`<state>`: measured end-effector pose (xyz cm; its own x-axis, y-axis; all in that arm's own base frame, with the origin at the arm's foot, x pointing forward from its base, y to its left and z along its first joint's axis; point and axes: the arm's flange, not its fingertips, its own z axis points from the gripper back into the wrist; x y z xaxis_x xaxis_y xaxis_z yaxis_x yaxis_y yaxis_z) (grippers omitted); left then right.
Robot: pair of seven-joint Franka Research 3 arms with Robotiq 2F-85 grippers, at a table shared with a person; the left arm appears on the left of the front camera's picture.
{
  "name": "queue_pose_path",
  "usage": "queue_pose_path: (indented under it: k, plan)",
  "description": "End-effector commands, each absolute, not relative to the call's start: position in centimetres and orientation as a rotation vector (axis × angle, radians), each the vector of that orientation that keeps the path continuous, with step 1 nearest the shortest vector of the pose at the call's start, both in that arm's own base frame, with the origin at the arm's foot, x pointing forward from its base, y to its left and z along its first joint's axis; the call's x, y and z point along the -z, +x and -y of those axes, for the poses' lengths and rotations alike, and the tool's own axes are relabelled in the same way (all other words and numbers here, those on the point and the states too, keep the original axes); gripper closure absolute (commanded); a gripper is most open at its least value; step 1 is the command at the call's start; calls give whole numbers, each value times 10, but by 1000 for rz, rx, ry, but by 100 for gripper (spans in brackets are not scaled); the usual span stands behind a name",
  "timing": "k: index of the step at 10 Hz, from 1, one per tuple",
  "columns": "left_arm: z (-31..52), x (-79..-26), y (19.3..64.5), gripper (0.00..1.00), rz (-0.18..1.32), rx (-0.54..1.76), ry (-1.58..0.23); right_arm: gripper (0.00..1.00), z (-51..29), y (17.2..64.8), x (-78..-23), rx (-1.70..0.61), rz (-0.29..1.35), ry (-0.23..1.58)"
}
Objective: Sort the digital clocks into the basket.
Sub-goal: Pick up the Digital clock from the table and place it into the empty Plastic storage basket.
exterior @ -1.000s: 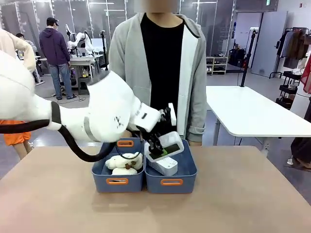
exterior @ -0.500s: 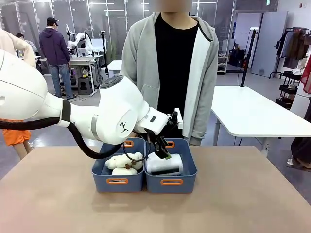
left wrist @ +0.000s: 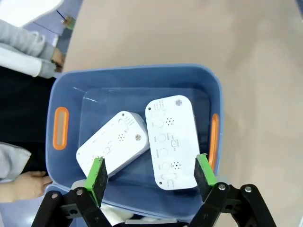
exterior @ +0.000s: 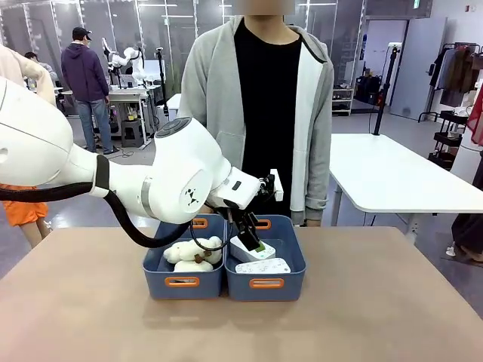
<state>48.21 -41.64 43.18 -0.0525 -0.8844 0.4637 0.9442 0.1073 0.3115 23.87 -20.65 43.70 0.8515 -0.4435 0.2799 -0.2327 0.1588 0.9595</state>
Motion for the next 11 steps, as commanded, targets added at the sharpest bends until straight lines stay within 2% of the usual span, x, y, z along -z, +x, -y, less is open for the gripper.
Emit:
queue_pose_path:
  k: [1, 11]
  plan:
    - [417, -432, 482, 7, 652, 1490, -110, 0, 206, 238, -440, 166, 582, 1434]
    - [416, -432, 483, 7, 645, 1491, -115, 0, 206, 238, -440, 166, 582, 1434]
